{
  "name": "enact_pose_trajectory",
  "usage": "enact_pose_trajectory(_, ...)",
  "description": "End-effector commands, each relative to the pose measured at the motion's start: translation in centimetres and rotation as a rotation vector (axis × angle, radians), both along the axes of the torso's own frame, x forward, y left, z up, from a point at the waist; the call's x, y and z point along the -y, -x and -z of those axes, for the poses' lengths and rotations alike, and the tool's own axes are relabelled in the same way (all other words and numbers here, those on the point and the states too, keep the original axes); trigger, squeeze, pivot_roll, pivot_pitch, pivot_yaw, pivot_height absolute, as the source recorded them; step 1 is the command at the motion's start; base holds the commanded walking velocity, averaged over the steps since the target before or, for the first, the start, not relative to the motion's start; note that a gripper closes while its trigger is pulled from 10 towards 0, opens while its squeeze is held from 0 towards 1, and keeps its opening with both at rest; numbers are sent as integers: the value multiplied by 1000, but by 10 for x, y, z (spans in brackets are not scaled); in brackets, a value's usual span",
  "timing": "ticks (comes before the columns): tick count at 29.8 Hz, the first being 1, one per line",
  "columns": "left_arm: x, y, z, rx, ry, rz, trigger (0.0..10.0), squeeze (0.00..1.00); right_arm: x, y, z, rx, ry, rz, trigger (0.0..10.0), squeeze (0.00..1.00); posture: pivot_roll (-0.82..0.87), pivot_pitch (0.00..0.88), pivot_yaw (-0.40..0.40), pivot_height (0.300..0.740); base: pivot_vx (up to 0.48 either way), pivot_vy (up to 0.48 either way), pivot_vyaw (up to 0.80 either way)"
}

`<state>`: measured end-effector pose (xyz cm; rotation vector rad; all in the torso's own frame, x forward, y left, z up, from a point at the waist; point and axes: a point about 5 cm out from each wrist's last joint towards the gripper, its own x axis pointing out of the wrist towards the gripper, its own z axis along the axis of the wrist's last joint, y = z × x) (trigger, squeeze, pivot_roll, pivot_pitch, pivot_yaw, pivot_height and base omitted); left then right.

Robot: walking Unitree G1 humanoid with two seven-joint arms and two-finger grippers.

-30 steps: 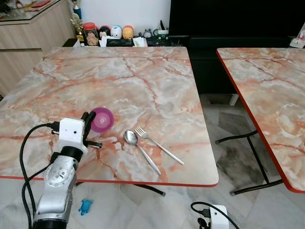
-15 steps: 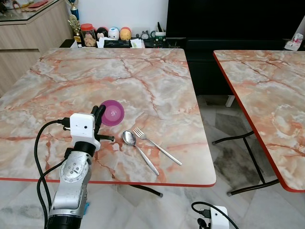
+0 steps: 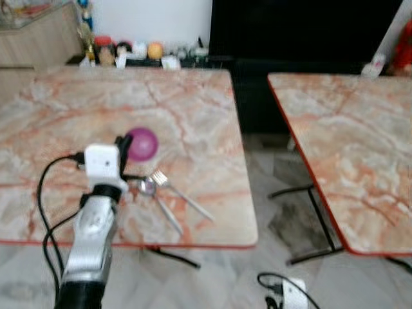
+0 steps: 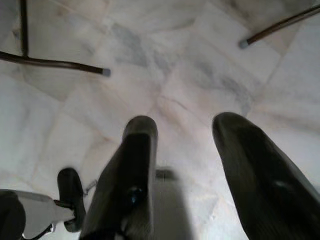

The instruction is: Setting the table

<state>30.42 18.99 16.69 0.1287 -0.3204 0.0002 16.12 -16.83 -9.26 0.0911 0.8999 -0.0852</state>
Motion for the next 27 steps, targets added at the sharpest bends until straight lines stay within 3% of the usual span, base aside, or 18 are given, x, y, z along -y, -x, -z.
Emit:
enact_pose_trajectory(1,8,-2,-2,8,-1,17,10000,0,9,4,1,-2,8,33,10000,0,97,0,-21,740,0,-341,0)
enact_pose_trajectory(17,11,-10,-3,-7,0,20,10000,0,9,3,0,-1,13,7,10000,0,98,0,-21,740,0,-340,0)
enact_pose_trajectory(27,2,-10,-3,-17,-44,6,10000,0,10,3,0,-5,14,-4,10000,0,105,0,-23,740,0,-340,0)
